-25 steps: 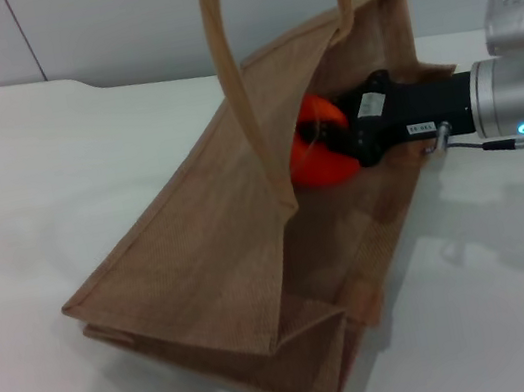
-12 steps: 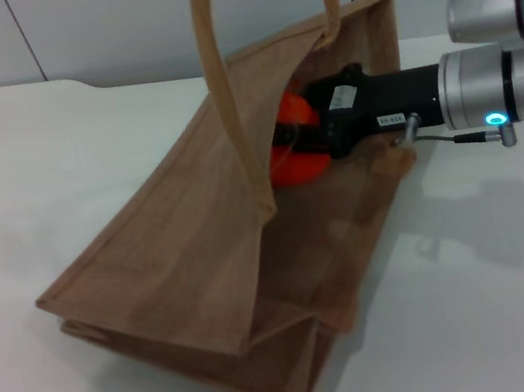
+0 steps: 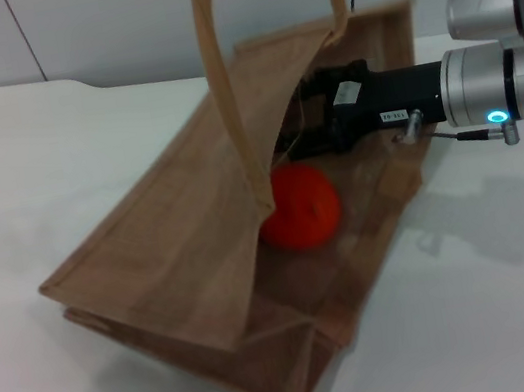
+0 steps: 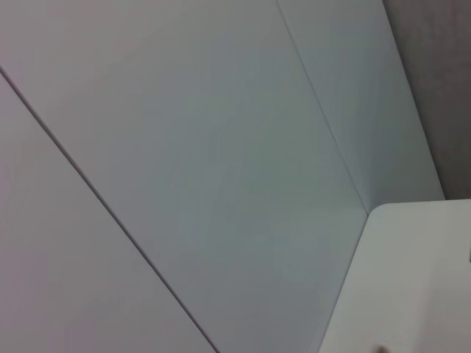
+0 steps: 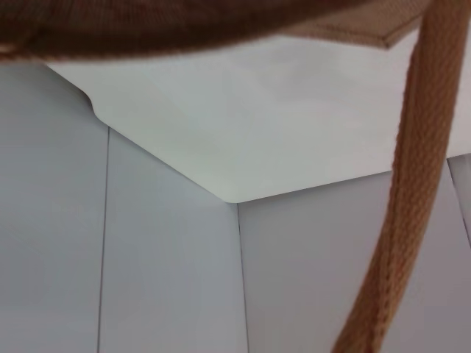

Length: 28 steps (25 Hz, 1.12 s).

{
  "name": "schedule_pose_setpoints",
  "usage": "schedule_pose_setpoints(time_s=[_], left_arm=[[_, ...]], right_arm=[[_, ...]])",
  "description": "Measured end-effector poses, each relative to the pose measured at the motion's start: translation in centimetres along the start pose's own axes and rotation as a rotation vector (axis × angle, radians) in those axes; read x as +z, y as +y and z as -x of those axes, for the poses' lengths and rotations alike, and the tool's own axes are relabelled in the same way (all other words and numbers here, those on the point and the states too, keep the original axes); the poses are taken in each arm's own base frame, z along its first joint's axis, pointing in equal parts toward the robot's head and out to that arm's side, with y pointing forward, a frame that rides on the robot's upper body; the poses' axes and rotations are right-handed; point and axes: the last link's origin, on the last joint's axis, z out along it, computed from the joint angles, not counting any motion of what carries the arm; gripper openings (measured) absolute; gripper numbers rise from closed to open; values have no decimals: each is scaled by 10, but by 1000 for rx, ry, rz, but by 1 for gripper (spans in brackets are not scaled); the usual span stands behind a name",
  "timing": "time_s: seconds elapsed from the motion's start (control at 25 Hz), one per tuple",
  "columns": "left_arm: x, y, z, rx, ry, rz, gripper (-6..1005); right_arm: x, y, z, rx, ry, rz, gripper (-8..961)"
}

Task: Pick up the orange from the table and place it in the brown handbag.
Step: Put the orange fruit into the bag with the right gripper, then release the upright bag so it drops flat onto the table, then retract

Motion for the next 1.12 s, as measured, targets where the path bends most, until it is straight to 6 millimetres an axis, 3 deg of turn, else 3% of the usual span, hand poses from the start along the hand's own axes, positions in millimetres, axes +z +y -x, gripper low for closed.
schedule_pose_setpoints(time_s=[0.04, 0.16, 0.4, 0.56, 0.64, 0.84, 1.12], left_arm=[[0, 0, -1, 0, 3, 0, 163], [0, 1, -3, -2, 19, 3, 164], [-4, -4, 8, -25, -4, -22, 166], [-13, -17, 31, -78, -52, -96, 167], [-17, -22, 40, -105, -64, -121, 168], [-21, -31, 55, -161, -68, -159, 170], [-22, -40, 75, -247, -68, -177, 172]], right_arm=[[0, 0, 0, 0, -2, -3, 598], [2, 0, 0, -3, -2, -8, 825], [-4, -9, -2, -2, 24, -44, 889], [-39, -35, -12, 61, 71, -139, 887], [-67, -46, -20, 112, 100, -187, 886], [-123, -56, -37, 176, 133, -306, 884], [-151, -62, -41, 181, 100, -465, 883]])
